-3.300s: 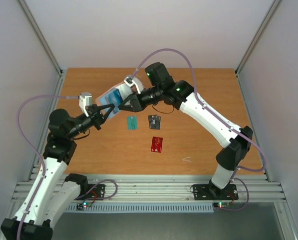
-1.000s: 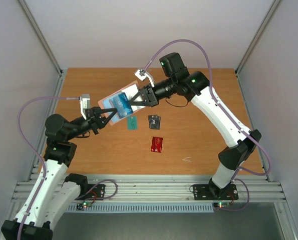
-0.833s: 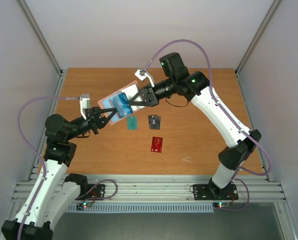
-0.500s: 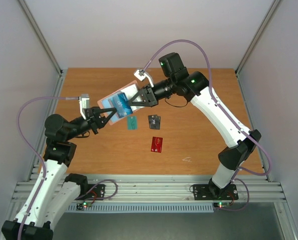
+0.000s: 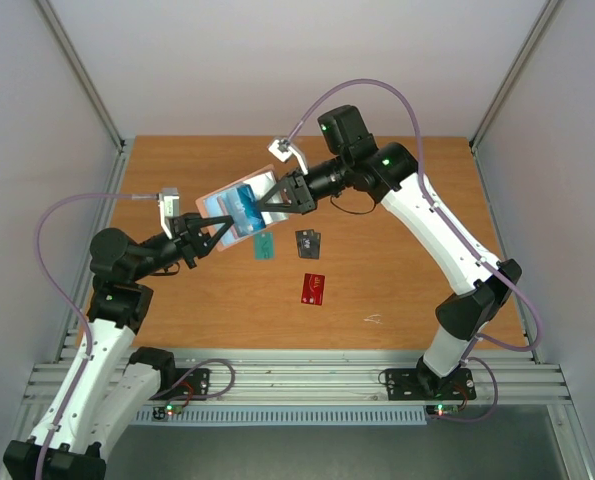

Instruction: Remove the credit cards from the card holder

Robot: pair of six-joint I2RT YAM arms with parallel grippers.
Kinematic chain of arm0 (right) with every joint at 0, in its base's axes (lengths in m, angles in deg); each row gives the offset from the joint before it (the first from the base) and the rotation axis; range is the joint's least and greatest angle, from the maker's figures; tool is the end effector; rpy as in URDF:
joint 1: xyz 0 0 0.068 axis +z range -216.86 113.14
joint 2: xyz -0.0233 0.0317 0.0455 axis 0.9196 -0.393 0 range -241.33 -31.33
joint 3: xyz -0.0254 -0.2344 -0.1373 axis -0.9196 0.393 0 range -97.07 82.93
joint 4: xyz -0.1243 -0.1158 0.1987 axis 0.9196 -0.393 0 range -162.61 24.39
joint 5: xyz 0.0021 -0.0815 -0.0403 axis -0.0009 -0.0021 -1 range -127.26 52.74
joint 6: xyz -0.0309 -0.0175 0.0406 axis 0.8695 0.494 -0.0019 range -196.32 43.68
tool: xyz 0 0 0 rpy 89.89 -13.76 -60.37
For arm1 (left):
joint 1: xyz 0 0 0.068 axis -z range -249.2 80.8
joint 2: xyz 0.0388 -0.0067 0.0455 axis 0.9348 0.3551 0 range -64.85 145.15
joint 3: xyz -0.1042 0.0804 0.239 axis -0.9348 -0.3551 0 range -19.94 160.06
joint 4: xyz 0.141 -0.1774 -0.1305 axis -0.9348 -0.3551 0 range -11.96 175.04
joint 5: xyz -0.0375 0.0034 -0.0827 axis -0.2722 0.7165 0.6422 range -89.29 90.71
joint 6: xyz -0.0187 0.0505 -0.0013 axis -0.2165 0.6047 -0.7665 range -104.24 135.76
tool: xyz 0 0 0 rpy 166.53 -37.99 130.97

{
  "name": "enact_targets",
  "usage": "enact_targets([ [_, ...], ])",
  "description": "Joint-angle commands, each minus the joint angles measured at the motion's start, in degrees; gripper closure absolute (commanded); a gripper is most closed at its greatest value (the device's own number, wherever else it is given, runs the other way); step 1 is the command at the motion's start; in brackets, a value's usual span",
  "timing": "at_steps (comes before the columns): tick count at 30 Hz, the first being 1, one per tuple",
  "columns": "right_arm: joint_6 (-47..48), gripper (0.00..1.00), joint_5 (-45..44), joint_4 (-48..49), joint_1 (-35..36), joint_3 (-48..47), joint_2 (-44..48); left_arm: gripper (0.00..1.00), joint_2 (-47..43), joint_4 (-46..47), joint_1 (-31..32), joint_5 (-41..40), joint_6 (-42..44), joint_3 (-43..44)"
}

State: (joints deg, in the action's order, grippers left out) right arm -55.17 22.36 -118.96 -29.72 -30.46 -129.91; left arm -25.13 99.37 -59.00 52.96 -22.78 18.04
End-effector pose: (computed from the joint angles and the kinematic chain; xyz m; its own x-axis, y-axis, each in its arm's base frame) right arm 0.2627 0.2375 0.4378 -0.1590 -0.3494 -0.9234 -0.9657 -0.1396 0.2191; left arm 0.1498 -0.0555 0.3557 -0.3732 -0.3204 -0.8706 0.8124 0.3402 -0.4735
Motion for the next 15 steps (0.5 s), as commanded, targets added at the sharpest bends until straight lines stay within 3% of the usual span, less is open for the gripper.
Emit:
enact_targets([
  [1,1.83,0.99,0.31,-1.82,-0.90,-1.09,1.41,0.89,-0.37,3.42,-0.10,0.55,0.14,-0.51],
  [4,2.04,0.99,0.08,-2.00,-0.91,-1.02,1.68,0.92,-0.27,3.60,-0.09,0.75,0.05,-0.53],
  [8,2.32,0.99,0.34,-2.46,-1.75,-1.12,1.82,0.89,-0.27,3.61,-0.09,0.84,0.05,-0.51],
  [12,1.41,0.99,2.72,-1.95,-1.87,-1.31,1.45,0.99,-0.17,3.65,-0.09,0.79,0.09,-0.44],
  [15,0.71,0.97,3.21,-1.43,-0.75,-1.32,0.72,1.00,-0.01,3.79,-0.09,0.83,0.27,-0.44],
])
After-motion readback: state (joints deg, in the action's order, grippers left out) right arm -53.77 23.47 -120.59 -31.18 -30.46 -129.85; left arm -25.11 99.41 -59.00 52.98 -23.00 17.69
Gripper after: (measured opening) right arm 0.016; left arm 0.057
